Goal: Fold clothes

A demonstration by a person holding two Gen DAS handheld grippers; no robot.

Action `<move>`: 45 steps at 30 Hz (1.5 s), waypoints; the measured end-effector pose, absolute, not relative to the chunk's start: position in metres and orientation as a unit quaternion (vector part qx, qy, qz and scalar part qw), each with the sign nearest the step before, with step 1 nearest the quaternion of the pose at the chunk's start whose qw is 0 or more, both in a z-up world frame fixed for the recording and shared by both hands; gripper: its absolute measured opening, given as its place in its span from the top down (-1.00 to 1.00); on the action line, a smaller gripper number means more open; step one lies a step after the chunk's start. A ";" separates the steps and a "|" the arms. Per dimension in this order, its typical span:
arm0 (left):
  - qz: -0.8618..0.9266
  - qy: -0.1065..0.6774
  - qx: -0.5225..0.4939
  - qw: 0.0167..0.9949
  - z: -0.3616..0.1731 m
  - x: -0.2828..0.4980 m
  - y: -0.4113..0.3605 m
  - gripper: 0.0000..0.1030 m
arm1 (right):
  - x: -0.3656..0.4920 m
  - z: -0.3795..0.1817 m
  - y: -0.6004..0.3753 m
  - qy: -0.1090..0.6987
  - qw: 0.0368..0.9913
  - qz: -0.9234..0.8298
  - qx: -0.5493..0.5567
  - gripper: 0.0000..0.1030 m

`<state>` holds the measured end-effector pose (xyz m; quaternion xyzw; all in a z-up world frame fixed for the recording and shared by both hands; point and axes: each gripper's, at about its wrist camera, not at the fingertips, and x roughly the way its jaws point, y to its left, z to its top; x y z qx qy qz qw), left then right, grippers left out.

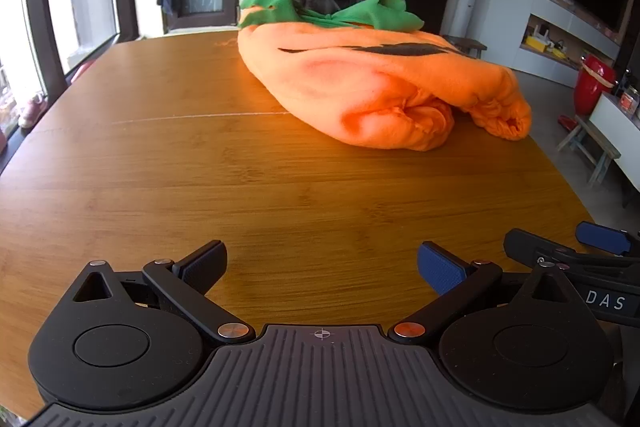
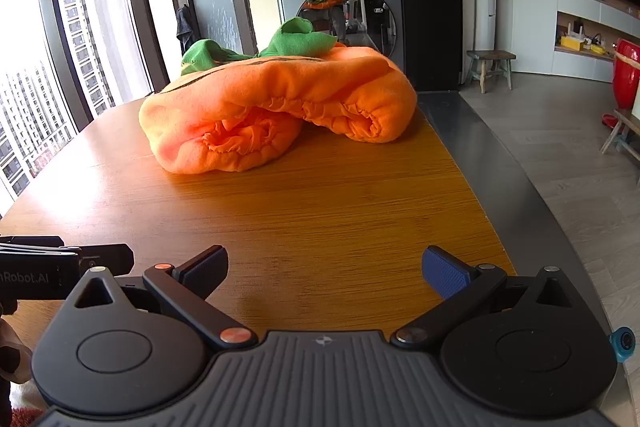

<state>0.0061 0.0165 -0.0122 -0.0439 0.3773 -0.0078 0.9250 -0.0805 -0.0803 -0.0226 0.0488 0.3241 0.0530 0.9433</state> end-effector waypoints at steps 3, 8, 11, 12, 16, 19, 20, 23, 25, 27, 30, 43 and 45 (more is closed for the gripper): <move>-0.007 0.379 -0.045 0.924 -0.012 0.006 0.017 -1.00 | -0.080 -0.023 -0.080 0.324 0.943 0.053 0.048 -1.00; -0.008 0.379 -0.046 0.924 -0.012 0.007 0.017 -1.00 | -0.080 -0.023 -0.080 0.324 0.944 0.052 0.047 -1.00; -0.008 0.380 -0.046 0.924 -0.012 0.007 0.017 -1.00 | -0.081 -0.023 -0.080 0.324 0.944 0.051 0.046 -1.00; -0.008 0.380 -0.046 0.924 -0.012 0.007 0.017 -1.00 | -0.081 -0.023 -0.080 0.324 0.944 0.051 0.045 -1.00; -0.007 0.381 -0.048 0.923 -0.013 0.008 0.019 -1.00 | -0.081 -0.023 -0.080 0.324 0.944 0.050 0.044 -1.00; -0.008 0.380 -0.048 0.924 -0.012 0.010 0.019 -1.00 | -0.080 -0.022 -0.080 0.324 0.944 0.051 0.040 -1.00; -0.009 0.379 -0.048 0.924 -0.011 0.011 0.020 -1.00 | -0.079 -0.022 -0.080 0.324 0.944 0.051 0.038 -1.00; -0.012 0.375 -0.045 0.926 -0.009 0.016 0.020 -1.00 | -0.075 -0.018 -0.077 0.312 0.949 0.051 0.004 -1.00; -0.015 0.373 -0.044 0.927 -0.007 0.020 0.021 -1.00 | -0.071 -0.012 -0.073 0.295 0.953 0.052 -0.035 -1.00; -0.017 0.371 -0.042 0.928 -0.005 0.023 0.021 -1.00 | -0.059 -0.006 -0.070 0.273 0.957 0.051 -0.080 -1.00; -0.021 0.367 -0.040 0.929 -0.003 0.028 0.022 -1.00 | -0.031 0.000 -0.066 0.247 0.959 0.044 -0.134 -1.00; -0.067 0.320 0.062 0.943 0.019 0.131 -0.035 -1.00 | 0.072 0.060 -0.082 0.178 0.974 0.053 -0.131 -1.00; -0.041 0.322 0.098 0.941 0.008 0.148 -0.039 -1.00 | 0.076 0.054 -0.080 0.188 0.970 0.052 -0.143 -1.00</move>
